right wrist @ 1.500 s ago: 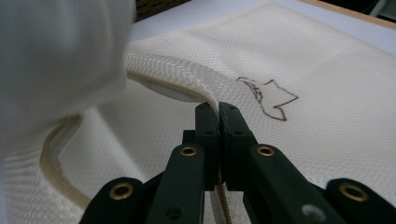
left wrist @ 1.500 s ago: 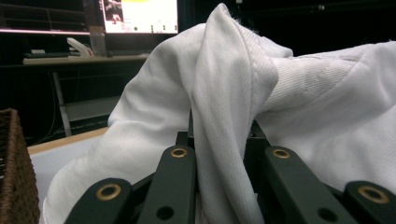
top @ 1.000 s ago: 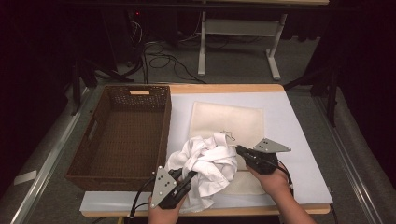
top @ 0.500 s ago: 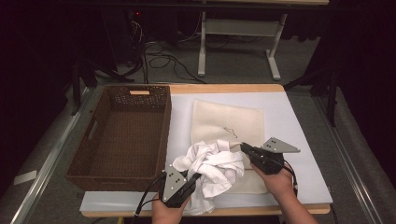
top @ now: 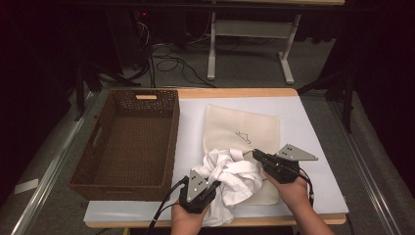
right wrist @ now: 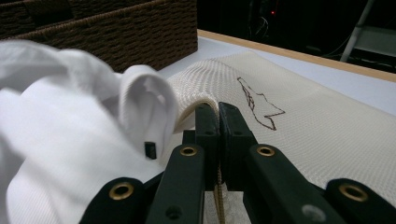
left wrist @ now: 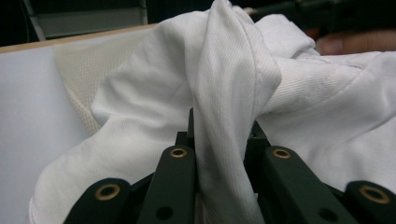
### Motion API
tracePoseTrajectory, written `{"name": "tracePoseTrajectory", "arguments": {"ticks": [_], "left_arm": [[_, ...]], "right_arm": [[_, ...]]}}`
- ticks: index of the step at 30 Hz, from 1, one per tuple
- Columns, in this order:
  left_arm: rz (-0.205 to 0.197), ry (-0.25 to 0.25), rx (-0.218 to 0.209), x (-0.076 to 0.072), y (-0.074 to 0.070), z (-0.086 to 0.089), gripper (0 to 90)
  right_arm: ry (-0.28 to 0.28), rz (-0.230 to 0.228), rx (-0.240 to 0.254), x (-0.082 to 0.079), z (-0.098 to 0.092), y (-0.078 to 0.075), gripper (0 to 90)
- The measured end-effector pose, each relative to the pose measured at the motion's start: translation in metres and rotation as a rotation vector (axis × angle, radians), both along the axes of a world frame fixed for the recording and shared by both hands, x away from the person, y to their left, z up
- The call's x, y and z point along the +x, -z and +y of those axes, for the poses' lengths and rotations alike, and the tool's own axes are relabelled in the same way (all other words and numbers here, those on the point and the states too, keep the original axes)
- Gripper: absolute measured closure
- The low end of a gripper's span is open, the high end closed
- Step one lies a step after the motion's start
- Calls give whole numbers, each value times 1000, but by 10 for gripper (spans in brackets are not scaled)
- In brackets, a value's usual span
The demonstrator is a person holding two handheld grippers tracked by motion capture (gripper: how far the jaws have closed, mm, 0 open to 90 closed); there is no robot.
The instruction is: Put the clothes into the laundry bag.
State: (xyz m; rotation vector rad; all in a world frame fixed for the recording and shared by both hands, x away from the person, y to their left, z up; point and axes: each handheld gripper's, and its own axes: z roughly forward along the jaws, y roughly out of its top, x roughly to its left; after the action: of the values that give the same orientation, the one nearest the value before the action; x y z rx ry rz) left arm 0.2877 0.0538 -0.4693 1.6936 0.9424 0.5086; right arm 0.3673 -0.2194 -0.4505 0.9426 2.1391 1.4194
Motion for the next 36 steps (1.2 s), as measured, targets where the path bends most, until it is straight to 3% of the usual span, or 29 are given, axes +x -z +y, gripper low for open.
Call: {"name": "tracePoseTrajectory", "arguments": {"ticks": [3, 4, 6, 9, 14, 16, 26, 29, 35, 36], "left_arm": [[-13, -23, -35, 6, -9, 0, 796], [-34, -26, -31, 8, -14, -5, 795], [-42, -20, -22, 9, -15, -8, 795], [-53, 10, 39, 10, -12, -22, 794], [-12, 26, 83, 18, 2, -33, 795], [9, 41, 120, 24, 8, -41, 796], [121, 54, 127, 44, 24, -57, 793], [129, 67, 173, 44, 31, -62, 795], [148, 51, 156, 47, 35, -62, 795], [151, 30, 131, 48, 32, -59, 797]], "right_arm": [[-7, 5, 4, 0, 1, 1, 887], [-10, 11, 7, 0, 2, 2, 887], [-10, 15, 8, 0, 3, 3, 887], [-12, 18, 1, 2, 5, 5, 887], [-10, 14, 17, 1, 2, 3, 887], [-7, 6, 27, 0, 2, 0, 891], [-20, -30, 44, -5, -1, -10, 895], [-20, -35, 49, -7, -1, -12, 896], [-30, -71, 57, -12, 0, -20, 896], [-32, -78, 51, -13, 1, -19, 896]]}}
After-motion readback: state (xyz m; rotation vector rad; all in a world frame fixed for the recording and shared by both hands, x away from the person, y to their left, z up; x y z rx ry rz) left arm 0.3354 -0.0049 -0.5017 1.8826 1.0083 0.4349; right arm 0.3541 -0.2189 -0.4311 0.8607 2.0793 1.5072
